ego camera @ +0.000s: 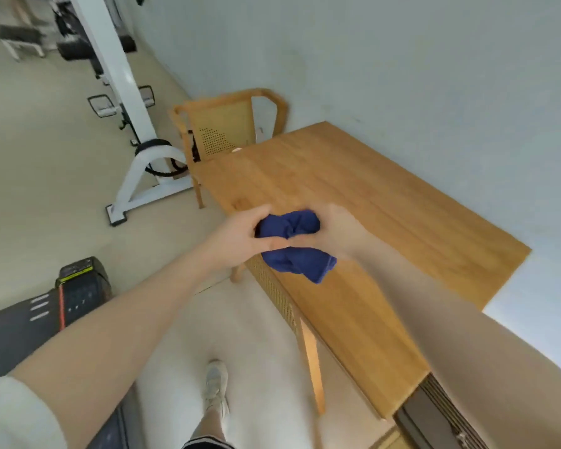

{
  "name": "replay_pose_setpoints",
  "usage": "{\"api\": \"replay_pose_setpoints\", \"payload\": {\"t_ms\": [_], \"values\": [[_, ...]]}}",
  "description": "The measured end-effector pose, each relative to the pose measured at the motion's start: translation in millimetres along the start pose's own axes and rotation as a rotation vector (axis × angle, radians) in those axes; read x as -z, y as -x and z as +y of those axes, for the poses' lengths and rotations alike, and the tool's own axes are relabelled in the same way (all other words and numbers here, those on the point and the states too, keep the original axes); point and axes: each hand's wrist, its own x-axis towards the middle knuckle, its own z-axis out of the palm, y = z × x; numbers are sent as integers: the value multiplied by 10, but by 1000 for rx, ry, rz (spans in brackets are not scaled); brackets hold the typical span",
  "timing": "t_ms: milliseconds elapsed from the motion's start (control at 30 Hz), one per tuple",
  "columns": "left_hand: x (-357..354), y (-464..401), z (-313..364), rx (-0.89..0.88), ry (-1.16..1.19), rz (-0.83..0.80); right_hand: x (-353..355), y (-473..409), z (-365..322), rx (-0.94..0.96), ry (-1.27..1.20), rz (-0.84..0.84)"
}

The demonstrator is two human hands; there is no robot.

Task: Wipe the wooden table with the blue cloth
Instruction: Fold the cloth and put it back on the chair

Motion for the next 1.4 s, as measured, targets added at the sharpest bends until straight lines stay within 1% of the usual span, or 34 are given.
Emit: {"api": "replay_pose_setpoints", "payload": {"t_ms": [67,133,233,333,467,567,667,733,800,867,933,967,1000,1100,1233,1267,1333,1400], "values": [[414,-82,-228,8,59,100,-13,-456,-174,69,-107,-60],[820,-211,-508,39,117,200,-90,-941,-334,119,-311,-119],[1429,-517,-933,84,157,277,-285,-1767,-562,174,-394,-51],[2070,-938,-1255,86,194,296,-445,-2660,-901,204,-416,45],[2923,-1462,-1587,78,156,252,-499,-3755,-1284,96,-553,102],[3450,-1789,-1889,110,145,213,-553,-4448,-1463,56,-549,158],[3845,-2165,-2130,154,193,88,-640,-5086,-1530,-5,-588,175],[4039,-2541,-2272,169,141,8,-702,-5504,-1530,-75,-586,180],[4201,-3010,-2413,174,56,2,-761,-5966,-1498,-120,-589,171],[4365,-3524,-2640,170,-1,24,-799,-6463,-1471,-124,-690,134],[4546,-4021,-2959,183,2,24,-830,-6984,-1385,-99,-796,65],[4663,-4264,-3130,196,18,12,-840,-7243,-1322,-78,-811,15],[4802,-4507,-3279,209,30,-16,-829,-7488,-1273,-43,-817,-39],[5284,-5192,-3584,216,53,-136,-718,-8191,-1139,36,-671,-216],[5784,-5983,-3824,228,-27,-216,-522,-8951,-967,-7,-409,-303],[5881,-6165,-3895,224,-65,-218,-481,-9096,-895,-28,-347,-308],[6032,-6516,-4062,218,-131,-237,-438,-9325,-686,-111,-270,-265],[6128,-6861,-4233,227,-181,-291,-407,-9495,-484,-217,-289,-178]]}}
